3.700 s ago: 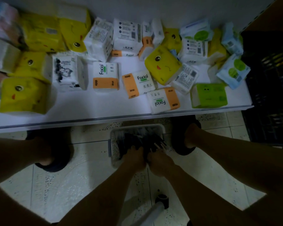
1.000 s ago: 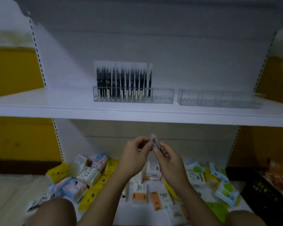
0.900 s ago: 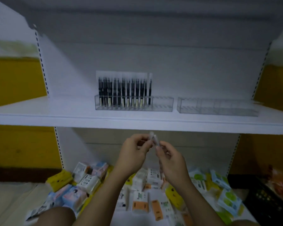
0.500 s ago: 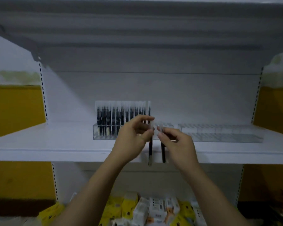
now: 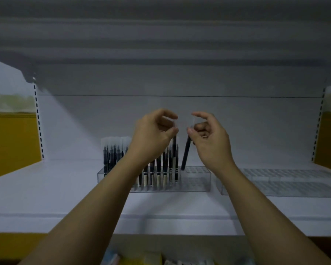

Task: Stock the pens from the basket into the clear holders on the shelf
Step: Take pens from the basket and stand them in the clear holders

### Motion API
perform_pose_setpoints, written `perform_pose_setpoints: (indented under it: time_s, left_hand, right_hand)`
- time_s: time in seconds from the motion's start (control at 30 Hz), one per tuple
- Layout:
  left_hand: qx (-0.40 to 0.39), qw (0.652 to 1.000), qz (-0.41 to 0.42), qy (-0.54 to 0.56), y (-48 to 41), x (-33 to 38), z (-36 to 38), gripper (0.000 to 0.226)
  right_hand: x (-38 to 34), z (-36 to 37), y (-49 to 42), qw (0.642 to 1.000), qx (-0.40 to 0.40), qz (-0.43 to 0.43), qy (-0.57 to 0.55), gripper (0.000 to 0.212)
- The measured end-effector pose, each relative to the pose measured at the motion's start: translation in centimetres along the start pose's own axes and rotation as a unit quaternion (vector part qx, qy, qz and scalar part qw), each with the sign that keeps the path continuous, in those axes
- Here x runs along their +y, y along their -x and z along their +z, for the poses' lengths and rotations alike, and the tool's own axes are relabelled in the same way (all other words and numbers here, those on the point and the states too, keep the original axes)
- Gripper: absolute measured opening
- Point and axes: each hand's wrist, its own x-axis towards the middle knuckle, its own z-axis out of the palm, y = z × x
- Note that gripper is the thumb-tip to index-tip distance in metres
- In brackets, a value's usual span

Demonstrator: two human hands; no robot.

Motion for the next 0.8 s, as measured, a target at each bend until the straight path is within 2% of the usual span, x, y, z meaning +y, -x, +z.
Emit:
perform_pose_setpoints:
  time_s: [0.37,0.53,0.7,0.8]
  left_hand:
    - [-0.017,0.999,0.001,-0.042,-2.9,-3.2,1.8,0.018]
    - [-0.016,0.996,-0.002,-0.086,-3.6,-3.7,1.5,0.016]
    - [-0.055,0.99,-0.006,-0.127,-3.5,-4.4,1.1,0.014]
    - [-0.073,0.99,-0.014,-0.122,-3.1,-4.7,1.5,0.007]
  right_hand:
    - [4.9,3.0,-2.2,1.0,-0.011,0.025,0.009,0.033]
    - [5.8,3.4,-1.0,0.991,-0.107,0.033,0.068,0.036]
    - [5.5,2.7,1.2,0.961,-0.205,0.021,0.187,0.067]
    - [5.5,2.5,1.8,0.954,-0.212,0.006,0.212,0.077]
